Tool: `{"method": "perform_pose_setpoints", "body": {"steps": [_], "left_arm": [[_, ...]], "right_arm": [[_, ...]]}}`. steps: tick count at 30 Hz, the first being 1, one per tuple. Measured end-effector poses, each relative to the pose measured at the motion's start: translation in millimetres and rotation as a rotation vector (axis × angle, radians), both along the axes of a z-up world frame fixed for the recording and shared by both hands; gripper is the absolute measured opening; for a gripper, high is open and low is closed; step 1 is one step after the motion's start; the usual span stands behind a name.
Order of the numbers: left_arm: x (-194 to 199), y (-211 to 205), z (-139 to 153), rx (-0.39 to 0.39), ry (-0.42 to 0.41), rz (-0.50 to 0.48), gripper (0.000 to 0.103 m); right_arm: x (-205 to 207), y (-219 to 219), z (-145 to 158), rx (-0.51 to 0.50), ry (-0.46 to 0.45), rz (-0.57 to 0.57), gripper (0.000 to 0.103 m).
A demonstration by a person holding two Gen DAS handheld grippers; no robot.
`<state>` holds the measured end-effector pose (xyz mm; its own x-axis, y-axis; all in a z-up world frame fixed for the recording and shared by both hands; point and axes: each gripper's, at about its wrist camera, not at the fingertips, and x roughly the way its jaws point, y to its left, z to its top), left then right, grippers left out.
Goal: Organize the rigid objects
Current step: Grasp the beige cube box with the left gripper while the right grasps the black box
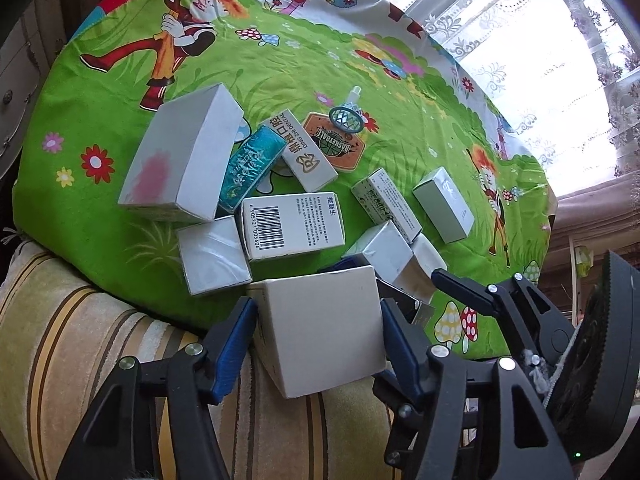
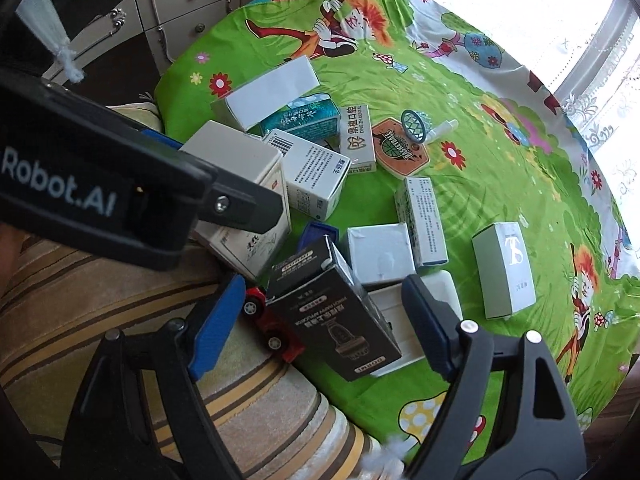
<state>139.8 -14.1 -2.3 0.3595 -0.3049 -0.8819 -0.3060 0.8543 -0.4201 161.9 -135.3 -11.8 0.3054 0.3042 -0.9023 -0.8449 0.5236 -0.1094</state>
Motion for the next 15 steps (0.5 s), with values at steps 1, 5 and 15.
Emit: {"method": "perform_pose_setpoints", "body": {"steps": [1,5,15], "left_arm": [[-1.3,1.2,0.5,-0.002,-0.003,-0.001,0.062],[-5.4,5.1,2.6,-0.007,-0.016,-0.004,0.059],[-25.2,16.2,16.5,-0.023,-0.058,0.012,0.058]], "right_arm": [[2.8,1.5,-1.7,-0.005,0.010,0.001,0.067],[3.6,4.6,-5.6,-0.030,0.014,0.001,0.053],[-2.2,-5.5,22.5,0.040,-0.052,-0.074,0.046]]}}
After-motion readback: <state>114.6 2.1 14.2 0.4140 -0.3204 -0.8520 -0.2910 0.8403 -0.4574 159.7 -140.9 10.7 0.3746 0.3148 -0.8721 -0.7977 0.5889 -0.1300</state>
